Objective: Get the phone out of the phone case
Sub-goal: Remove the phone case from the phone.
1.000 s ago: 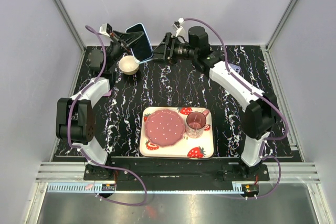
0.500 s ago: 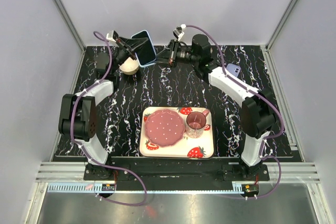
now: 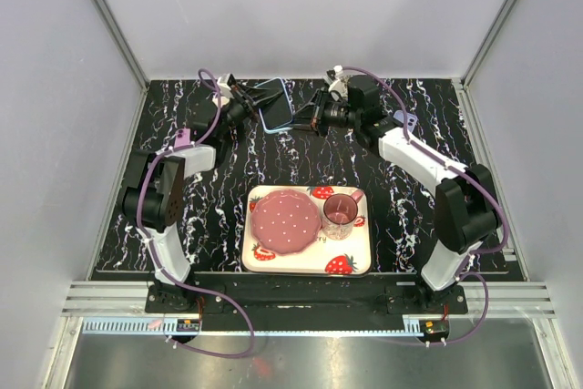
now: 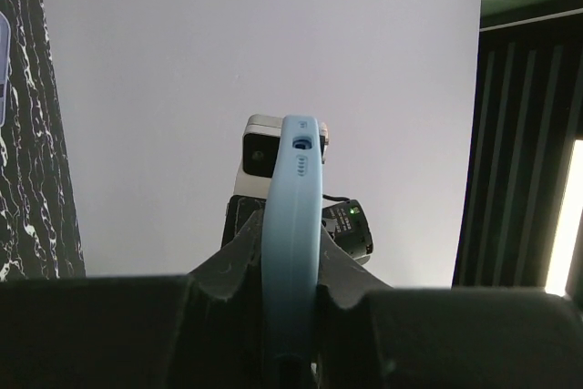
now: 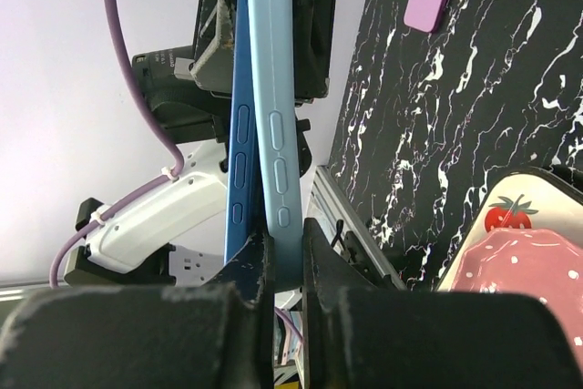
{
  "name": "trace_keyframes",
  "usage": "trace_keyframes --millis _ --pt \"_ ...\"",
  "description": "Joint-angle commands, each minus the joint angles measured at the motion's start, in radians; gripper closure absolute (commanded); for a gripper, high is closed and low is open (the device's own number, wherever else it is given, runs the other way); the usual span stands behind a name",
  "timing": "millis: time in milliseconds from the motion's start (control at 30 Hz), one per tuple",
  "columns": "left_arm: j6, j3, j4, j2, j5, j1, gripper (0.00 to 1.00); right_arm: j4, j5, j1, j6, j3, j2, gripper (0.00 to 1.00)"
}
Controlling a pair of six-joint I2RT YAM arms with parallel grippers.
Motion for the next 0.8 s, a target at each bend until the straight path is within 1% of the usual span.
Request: trace_keyframes --millis 0,33,100,133,167,200,300,333,400,433,467,567,633,667,733,767 --pt "-0.085 0.035 0.557 -0.044 0.122 -0.021 0.94 -0.061 0.166 -0.054 -0.037 -0.024 0.004 1.00" --pt "-0.088 0.041 0.557 -0.041 0.126 -0.021 0.71 -0.059 0.167 -0.056 -0.032 -0.031 0.004 1.00" --pt "-0.096 0.049 0.557 -0.035 0.140 -0.021 0.47 -0.059 0.176 -0.060 -0.034 -0.034 -0.002 1.00" --pt "-0.096 0.049 0.557 -0.034 0.143 -0.021 0.39 -0.061 0.180 -0.063 -0.035 -0.039 -0.007 1.00" --pt "-0.098 0.049 0.557 -0.033 0.148 -0.019 0.28 -0.067 0.184 -0.068 -0.041 -0.041 -0.010 1.00" --pt "-0.098 0.051 0.557 -0.031 0.157 -0.021 0.24 -0.075 0.196 -0.071 -0.046 -0.041 -0.019 1.00" --pt "-0.092 0.048 0.543 -0.027 0.178 -0.018 0.15 -0.128 0.248 -0.085 -0.093 -0.038 -0.053 1.00" --pt "-0.087 0.048 0.524 -0.027 0.186 -0.016 0.13 -0.204 0.268 -0.086 -0.128 -0.033 -0.062 1.00" --pt "-0.063 0.031 0.504 -0.030 0.194 -0.011 0.01 -0.258 0.334 -0.094 -0.190 -0.019 -0.094 1.00" --pt "-0.052 0.025 0.472 -0.030 0.197 -0.008 0.01 -0.326 0.362 -0.094 -0.213 -0.012 -0.103 1.00" --pt "-0.026 0.011 0.452 -0.031 0.204 -0.008 0.01 -0.358 0.415 -0.095 -0.236 -0.004 -0.116 1.00" --pt "0.002 0.002 0.413 -0.027 0.206 -0.010 0.01 -0.427 0.477 -0.095 -0.296 0.008 -0.152 1.00" --pt "0.000 0.009 0.414 -0.022 0.204 -0.013 0.01 -0.435 0.473 -0.095 -0.308 0.010 -0.168 1.00" --pt "-0.004 0.012 0.416 -0.016 0.201 -0.017 0.01 -0.428 0.447 -0.094 -0.308 0.008 -0.166 1.00" --pt "-0.012 0.028 0.424 -0.008 0.198 -0.022 0.01 -0.374 0.407 -0.094 -0.288 -0.007 -0.165 1.00" --pt "-0.016 0.032 0.427 -0.004 0.197 -0.030 0.03 -0.354 0.370 -0.094 -0.278 -0.014 -0.159 1.00"
